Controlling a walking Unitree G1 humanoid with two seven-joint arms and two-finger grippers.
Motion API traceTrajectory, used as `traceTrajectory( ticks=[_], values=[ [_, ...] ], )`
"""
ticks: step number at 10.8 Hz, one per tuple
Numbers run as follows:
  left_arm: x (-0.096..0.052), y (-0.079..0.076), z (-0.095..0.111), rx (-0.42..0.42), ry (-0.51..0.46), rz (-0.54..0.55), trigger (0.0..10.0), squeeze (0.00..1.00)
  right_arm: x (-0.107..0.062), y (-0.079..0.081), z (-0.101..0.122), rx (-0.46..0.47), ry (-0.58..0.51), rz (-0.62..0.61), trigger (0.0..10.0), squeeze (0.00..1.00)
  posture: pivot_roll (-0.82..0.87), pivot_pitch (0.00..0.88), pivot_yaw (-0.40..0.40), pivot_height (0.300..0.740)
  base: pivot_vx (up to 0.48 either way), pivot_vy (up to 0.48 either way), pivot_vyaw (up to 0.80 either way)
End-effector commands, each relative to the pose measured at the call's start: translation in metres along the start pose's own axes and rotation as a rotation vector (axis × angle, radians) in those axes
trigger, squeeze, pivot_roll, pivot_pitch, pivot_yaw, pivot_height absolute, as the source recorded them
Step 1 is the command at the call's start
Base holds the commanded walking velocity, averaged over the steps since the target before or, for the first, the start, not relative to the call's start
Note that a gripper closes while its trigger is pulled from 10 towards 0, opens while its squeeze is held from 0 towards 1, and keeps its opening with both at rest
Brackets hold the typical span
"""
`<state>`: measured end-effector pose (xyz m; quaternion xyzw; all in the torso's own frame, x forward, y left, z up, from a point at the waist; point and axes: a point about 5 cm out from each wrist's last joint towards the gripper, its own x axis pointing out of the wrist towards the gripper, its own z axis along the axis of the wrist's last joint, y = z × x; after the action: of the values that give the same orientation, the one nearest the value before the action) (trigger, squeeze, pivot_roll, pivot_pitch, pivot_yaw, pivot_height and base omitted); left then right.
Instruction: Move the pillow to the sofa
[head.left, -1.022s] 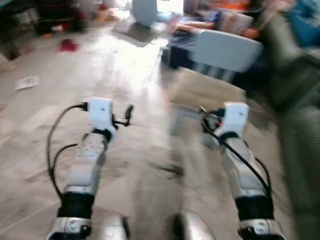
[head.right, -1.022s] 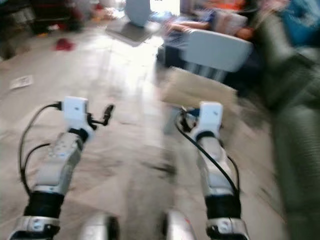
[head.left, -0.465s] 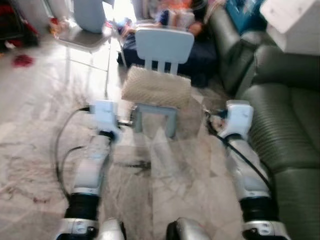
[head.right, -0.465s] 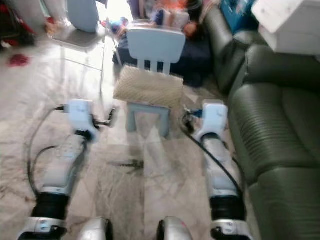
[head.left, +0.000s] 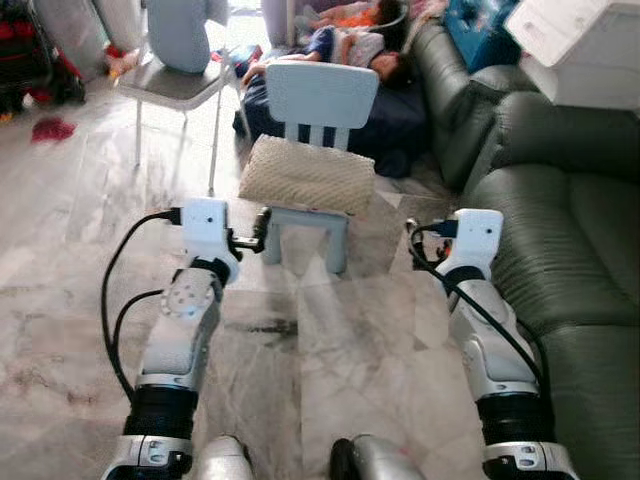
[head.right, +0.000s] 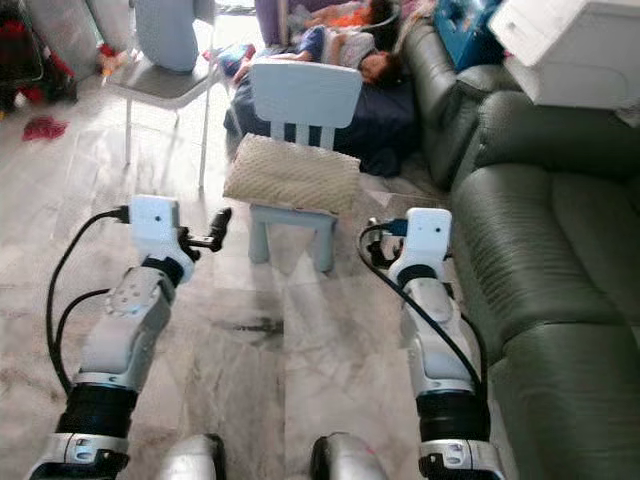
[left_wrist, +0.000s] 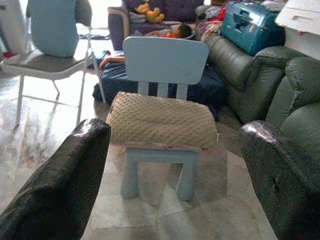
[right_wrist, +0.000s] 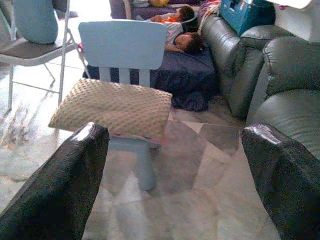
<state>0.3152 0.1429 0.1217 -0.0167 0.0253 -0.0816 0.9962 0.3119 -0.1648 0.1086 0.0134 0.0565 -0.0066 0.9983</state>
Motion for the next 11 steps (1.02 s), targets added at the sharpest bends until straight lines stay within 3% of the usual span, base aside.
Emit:
traceTrajectory(
  ticks=[1, 11],
  values=[
    [0.0015, 0.0, 0.0063, 0.005, -0.026, -0.002, 10.0, 0.0, 0.0005, -0.0013, 0.0051, 0.001, -0.017, -0.003, 10.0, 0.0, -0.09, 0.11, -0.033, 0.74, 0.368, 0.311, 0.0],
    [0.0019, -0.0038, 0.0057, 0.039, -0.036, -0.004, 10.0, 0.0, 0.001, -0.0009, 0.0045, -0.006, -0.012, 0.0, 10.0, 0.0, -0.09, 0.114, -0.033, 0.74, 0.462, 0.024, 0.0]
  ],
)
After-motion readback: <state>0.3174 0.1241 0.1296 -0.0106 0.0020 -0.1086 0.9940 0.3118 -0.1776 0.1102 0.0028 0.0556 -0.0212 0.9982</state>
